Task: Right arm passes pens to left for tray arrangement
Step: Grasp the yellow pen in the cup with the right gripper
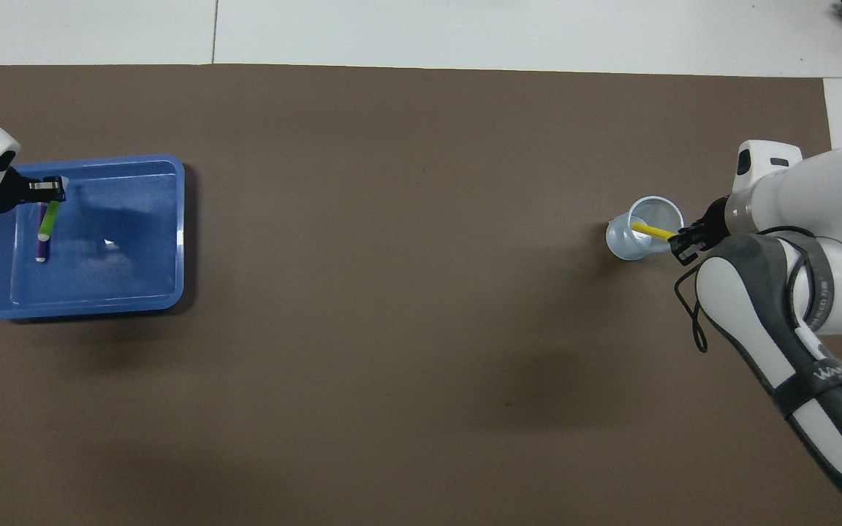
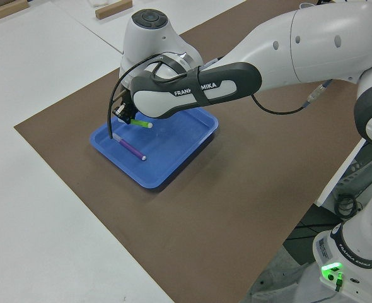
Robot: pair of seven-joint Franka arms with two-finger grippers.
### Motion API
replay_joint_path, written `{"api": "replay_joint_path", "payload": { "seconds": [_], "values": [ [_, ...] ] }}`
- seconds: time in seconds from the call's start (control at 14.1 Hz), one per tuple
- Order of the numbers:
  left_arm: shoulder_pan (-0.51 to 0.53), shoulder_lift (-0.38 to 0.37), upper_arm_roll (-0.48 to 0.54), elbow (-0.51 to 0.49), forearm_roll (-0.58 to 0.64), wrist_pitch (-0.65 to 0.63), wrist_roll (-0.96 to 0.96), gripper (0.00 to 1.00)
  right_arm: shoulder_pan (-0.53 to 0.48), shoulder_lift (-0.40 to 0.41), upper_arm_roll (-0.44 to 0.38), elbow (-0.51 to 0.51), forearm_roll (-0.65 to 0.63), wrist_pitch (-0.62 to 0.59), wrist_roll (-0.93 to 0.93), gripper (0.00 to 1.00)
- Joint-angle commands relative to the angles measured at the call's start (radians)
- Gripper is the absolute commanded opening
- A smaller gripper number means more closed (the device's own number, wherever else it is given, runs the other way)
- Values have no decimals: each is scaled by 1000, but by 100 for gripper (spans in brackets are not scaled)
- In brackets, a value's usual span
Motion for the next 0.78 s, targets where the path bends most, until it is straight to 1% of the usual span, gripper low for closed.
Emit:
{"api": "replay_joint_path", "payload": {
  "seconds": [0.0,0.28,0.57,0.71],
  "values": [
    [1,-9,1,-68,-12,67,20,0,-5,3,5,23,-19,2,24,7],
    [6,-16,-3,-88,-34,60,20,0,-3,4,6,95,-18,-101,27,7],
    [6,-19,-3,-102,-46,63,20,0,-3,1,11,185,-18,-237,64,7],
    [1,-20,-3,-104,-48,61,20,24,-3,-10,11,222,-13,-309,70,7]
  ]
}}
